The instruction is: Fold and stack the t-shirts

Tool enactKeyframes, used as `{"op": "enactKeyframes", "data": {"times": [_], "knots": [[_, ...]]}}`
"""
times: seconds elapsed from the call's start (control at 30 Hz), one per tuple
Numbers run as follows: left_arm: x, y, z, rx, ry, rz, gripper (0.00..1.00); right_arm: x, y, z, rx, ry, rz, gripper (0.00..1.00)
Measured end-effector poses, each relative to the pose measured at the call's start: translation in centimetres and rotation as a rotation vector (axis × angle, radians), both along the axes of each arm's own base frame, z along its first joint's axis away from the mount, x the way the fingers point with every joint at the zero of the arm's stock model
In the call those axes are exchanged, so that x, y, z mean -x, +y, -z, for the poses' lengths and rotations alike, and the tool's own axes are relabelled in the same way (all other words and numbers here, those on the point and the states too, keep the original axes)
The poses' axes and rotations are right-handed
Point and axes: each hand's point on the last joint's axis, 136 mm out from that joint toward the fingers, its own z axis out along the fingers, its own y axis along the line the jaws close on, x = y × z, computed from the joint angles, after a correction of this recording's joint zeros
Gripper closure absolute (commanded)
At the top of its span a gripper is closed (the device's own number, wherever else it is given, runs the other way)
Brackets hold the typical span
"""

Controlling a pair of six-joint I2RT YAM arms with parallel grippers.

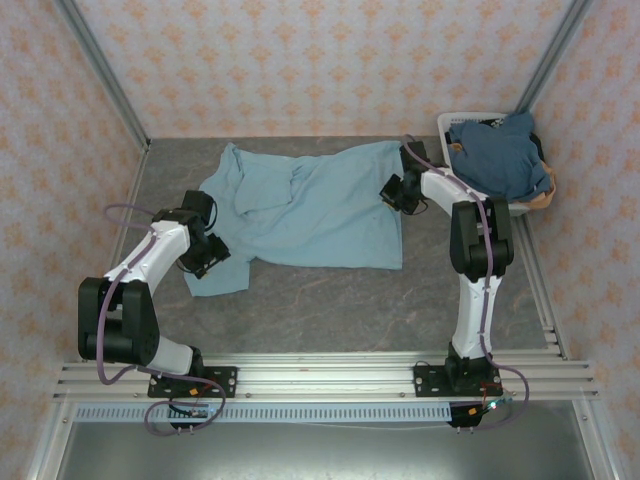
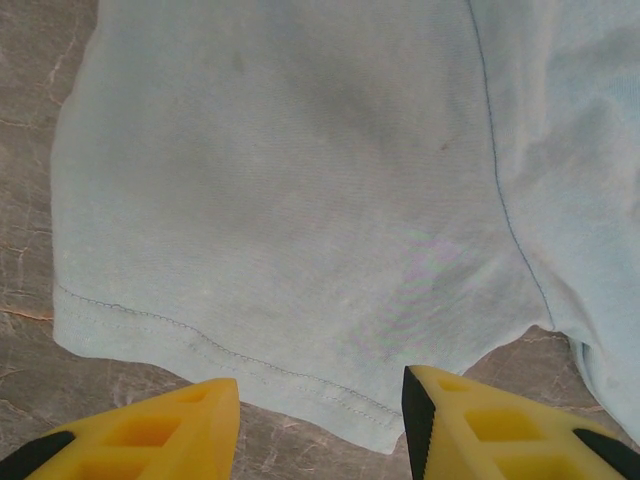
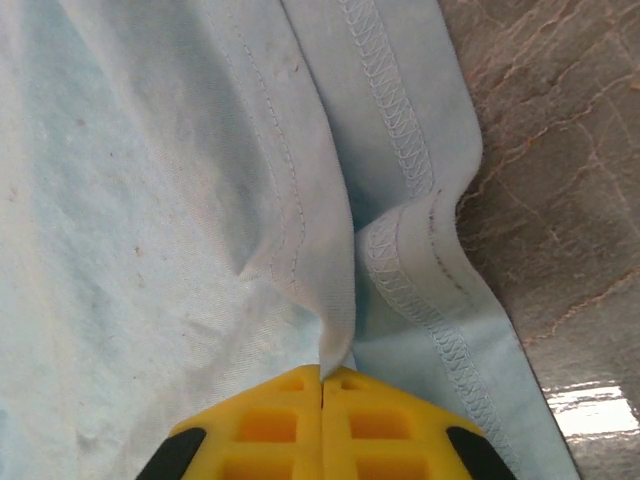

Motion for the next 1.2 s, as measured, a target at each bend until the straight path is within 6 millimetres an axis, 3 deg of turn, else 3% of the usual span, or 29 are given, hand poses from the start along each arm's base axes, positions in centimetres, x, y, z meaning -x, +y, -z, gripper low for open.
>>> {"op": "enactKeyframes", "data": {"times": [0.23, 0.4, 0.67, 0.9, 0.93, 1.1, 1.2], "knots": [[0.0, 0.0, 0.0, 0.000, 0.000, 0.000, 0.53, 0.2, -0.7, -0.6, 0.033, -0.003, 0.014, 1.00], [0.0, 0.0, 0.0, 0.000, 0.000, 0.000, 0.53, 0.3, -1.5, -3.0, 0.072, -0.037, 0.037, 1.00], [0.0, 0.0, 0.0, 0.000, 0.000, 0.000, 0.53, -1.0, -2.5, -6.0, 0.113, -0.087, 0.074, 1.00], [0.0, 0.0, 0.0, 0.000, 0.000, 0.000, 0.52, -2.2, -3.6, -6.5, 0.125, -0.084, 0.100, 1.00], [0.0, 0.0, 0.0, -0.001, 0.001, 0.000, 0.52, -2.2, -3.6, -6.3, 0.126, -0.077, 0.101, 0.97], [0.6, 0.4, 0.1, -0.023, 0.025, -0.001, 0.49, -1.3, -4.0, -4.1, 0.147, -0.003, 0.110, 0.64], [1.6, 1.1, 0.3, -0.042, 0.064, -0.010, 0.44, -0.5, -4.7, -3.5, 0.184, 0.024, 0.131, 0.51]]}}
